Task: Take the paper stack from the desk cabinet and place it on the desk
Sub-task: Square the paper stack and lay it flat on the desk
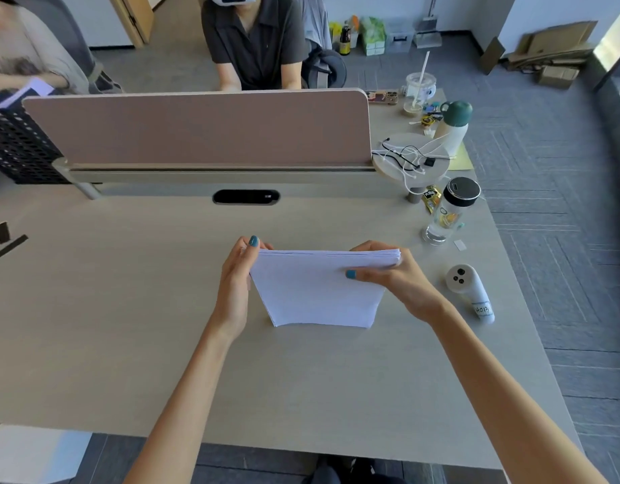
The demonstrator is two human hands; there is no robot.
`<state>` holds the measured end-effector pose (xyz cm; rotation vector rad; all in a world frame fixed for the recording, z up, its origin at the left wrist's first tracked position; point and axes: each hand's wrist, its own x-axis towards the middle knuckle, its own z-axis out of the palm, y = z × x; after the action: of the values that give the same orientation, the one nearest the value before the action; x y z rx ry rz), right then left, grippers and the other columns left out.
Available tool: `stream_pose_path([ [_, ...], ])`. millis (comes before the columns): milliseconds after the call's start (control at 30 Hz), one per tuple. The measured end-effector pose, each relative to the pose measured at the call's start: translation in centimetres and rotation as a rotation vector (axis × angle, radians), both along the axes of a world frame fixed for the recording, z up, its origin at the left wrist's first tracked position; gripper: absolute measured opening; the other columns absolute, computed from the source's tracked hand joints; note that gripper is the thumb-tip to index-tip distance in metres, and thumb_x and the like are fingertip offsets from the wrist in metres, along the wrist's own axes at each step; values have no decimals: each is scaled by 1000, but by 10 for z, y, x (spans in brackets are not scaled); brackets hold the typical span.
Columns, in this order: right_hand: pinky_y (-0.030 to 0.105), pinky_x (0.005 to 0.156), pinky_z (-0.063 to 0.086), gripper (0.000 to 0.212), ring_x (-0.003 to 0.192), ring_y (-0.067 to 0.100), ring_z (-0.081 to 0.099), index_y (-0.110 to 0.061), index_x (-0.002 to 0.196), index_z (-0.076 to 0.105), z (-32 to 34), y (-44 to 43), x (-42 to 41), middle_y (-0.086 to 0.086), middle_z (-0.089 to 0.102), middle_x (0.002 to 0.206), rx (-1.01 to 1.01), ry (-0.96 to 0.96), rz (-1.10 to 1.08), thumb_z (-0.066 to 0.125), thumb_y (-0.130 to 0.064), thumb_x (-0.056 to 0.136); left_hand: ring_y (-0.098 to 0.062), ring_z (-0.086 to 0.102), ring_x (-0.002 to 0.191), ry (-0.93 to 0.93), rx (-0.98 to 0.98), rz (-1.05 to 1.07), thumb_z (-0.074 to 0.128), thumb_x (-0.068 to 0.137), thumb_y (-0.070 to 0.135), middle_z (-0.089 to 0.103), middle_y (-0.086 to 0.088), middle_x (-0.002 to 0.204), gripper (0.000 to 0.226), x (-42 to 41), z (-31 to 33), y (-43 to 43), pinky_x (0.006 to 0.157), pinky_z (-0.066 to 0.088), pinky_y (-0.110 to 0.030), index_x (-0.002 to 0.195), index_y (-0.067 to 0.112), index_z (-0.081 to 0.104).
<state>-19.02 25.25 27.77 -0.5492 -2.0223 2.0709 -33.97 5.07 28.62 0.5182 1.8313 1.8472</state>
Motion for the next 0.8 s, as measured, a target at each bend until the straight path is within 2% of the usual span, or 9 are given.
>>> stream_pose_path([
  [33, 18, 62, 47, 30, 79, 15, 63, -2, 99, 69, 0, 2, 0, 8, 70, 92, -11, -7, 26, 70, -8, 70, -18, 54, 88, -13, 17, -56, 59, 81, 42, 60, 8, 87, 21, -3, -2, -3, 79, 37, -32, 81, 23, 51],
  [67, 17, 64, 48, 33, 82, 15, 64, -2, 102, 69, 0, 4, -1, 9, 71, 96, -18, -12, 51, 70, -8, 70, -17, 56, 93, -8, 9, -102, 67, 73, 39, 63, 9, 92, 29, -7, -3, -6, 82, 40, -31, 93, 24, 52],
  [133, 17, 68, 50, 35, 88, 15, 66, -4, 106, 69, 0, 8, -3, 12, 72, 104, -15, -19, 102, 70, -5, 71, -16, 58, 104, 36, -70, -207, 76, 63, 31, 66, 6, 106, 63, -18, -6, -12, 86, 45, -28, 119, 30, 49],
  [200, 20, 73, 52, 35, 94, 15, 67, -6, 108, 69, -2, 13, -4, 15, 72, 110, 5, -39, 159, 70, -4, 73, -14, 60, 106, 41, -165, -334, 78, 62, 25, 66, 1, 119, 78, -26, -5, -12, 87, 47, -25, 132, 35, 45],
  [300, 32, 84, 54, 34, 96, 17, 67, -4, 108, 70, -15, 16, -4, 20, 70, 113, 0, -66, 146, 71, -4, 74, -12, 64, 112, -30, -290, -483, 73, 72, 19, 69, 1, 124, 57, -30, -6, -7, 92, 46, -26, 126, 27, 61],
  [400, 30, 79, 55, 27, 91, 17, 68, -1, 108, 69, -20, 17, -10, 16, 73, 105, -15, -50, 59, 69, -1, 81, -15, 65, 116, -70, -309, -470, 70, 81, 16, 71, -1, 122, 39, -33, -9, 3, 95, 49, -25, 120, 18, 67],
  [467, 27, 76, 55, 24, 90, 15, 68, 0, 109, 68, -17, 20, -20, 12, 72, 101, -7, -30, 35, 66, 0, 85, -15, 66, 113, -74, -294, -429, 69, 85, 10, 72, -2, 120, 35, -42, -8, 11, 87, 52, -19, 120, 15, 67],
  [600, 36, 85, 56, 28, 93, 19, 69, -2, 109, 68, -17, 31, -43, 13, 72, 106, -84, -55, -35, 69, -1, 82, -10, 66, 111, -99, -275, -445, 64, 89, 13, 71, 4, 121, 36, -67, -7, 32, 87, 52, -22, 124, 19, 62],
  [800, 30, 75, 58, 20, 80, 14, 71, -6, 99, 73, -41, 59, -83, 3, 73, 90, -170, -184, -128, 73, -4, 79, -10, 68, 108, -196, -334, -481, 64, 89, 17, 72, 6, 117, 31, -114, -27, 76, 85, 52, -25, 120, 23, 65],
])
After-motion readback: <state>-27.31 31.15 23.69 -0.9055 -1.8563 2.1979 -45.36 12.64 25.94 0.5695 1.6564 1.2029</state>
